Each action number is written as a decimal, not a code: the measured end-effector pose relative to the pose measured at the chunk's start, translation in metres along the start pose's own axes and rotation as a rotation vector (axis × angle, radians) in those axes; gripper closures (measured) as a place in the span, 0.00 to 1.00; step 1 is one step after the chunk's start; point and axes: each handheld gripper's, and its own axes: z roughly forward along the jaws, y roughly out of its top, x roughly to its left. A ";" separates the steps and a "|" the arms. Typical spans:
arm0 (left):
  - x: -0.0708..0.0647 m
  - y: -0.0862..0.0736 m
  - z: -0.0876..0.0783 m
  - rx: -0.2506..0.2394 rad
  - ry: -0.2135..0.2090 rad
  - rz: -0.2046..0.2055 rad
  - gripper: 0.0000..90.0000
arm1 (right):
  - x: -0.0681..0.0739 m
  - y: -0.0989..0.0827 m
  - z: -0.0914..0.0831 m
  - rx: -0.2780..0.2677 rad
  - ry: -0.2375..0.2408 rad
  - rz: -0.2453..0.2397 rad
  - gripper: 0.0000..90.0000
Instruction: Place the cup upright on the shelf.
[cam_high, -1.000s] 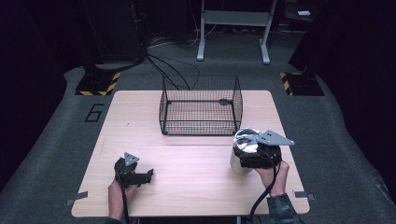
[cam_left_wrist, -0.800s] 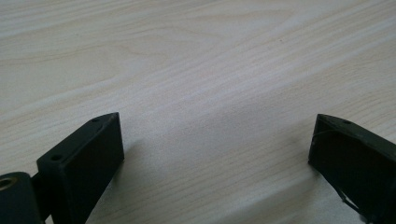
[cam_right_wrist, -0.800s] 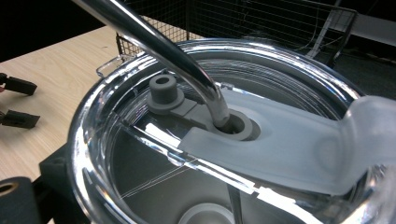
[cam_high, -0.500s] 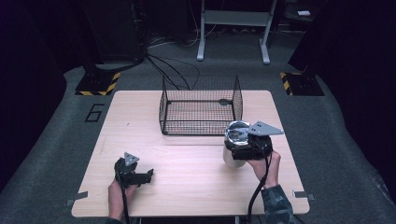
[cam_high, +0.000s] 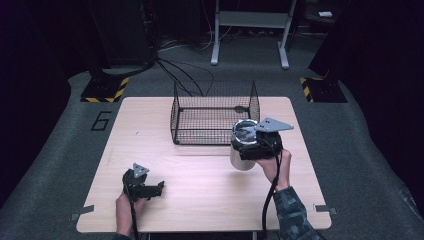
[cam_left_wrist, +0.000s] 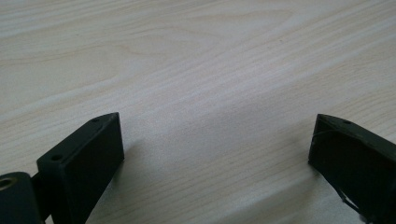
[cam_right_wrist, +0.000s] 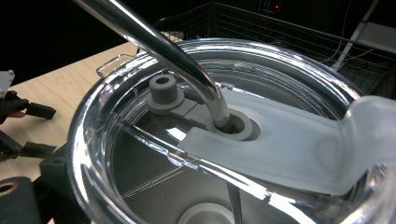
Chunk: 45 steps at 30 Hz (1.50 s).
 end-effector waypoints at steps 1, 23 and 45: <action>0.000 0.000 0.000 0.000 0.000 0.000 0.04 | 0.001 0.002 0.001 0.003 0.002 0.015 0.04; 0.000 0.000 0.000 0.000 0.000 0.000 0.04 | -0.011 0.036 0.024 -0.010 0.025 0.028 0.04; 0.000 0.000 0.000 0.001 0.000 0.001 0.04 | -0.026 0.081 0.054 -0.010 0.017 0.026 0.04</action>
